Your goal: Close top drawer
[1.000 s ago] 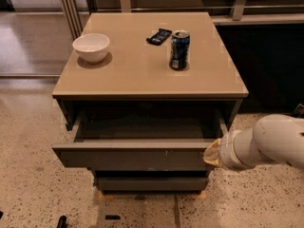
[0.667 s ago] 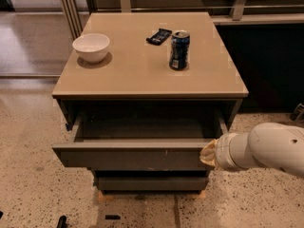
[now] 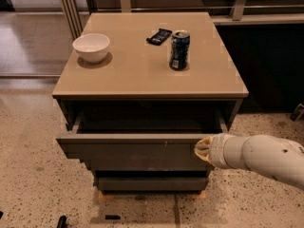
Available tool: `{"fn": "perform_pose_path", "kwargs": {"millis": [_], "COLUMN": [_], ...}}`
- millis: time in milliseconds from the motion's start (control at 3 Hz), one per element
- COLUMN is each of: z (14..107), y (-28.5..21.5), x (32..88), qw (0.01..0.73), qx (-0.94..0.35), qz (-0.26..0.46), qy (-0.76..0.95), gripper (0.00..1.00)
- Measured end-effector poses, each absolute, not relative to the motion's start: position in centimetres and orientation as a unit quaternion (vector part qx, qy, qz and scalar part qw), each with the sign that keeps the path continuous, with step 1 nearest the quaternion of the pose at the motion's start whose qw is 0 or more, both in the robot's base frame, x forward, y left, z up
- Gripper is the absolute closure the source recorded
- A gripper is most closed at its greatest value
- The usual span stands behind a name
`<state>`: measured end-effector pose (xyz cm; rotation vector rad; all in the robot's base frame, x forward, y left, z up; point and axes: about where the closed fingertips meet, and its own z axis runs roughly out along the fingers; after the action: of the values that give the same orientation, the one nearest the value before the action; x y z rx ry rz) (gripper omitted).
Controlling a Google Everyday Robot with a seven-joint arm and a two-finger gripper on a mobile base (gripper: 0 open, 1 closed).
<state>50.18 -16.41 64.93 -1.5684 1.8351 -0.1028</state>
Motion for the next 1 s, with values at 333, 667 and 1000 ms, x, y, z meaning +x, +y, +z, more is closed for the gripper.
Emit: {"fn": "perform_pose_path", "kwargs": {"millis": [333, 667, 1000], "z": [64.6, 64.5, 64.5], "y": [-16.3, -16.1, -15.7], "x": [53.7, 56.1, 58.3], "qw": [0.396, 0.413, 0.420], "qx": [-0.592, -0.587, -0.586], "qz": [-0.046, -0.046, -0.045], "qy": [0.700, 0.695, 0.691], "gripper": [1.00, 1.00, 1.00]}}
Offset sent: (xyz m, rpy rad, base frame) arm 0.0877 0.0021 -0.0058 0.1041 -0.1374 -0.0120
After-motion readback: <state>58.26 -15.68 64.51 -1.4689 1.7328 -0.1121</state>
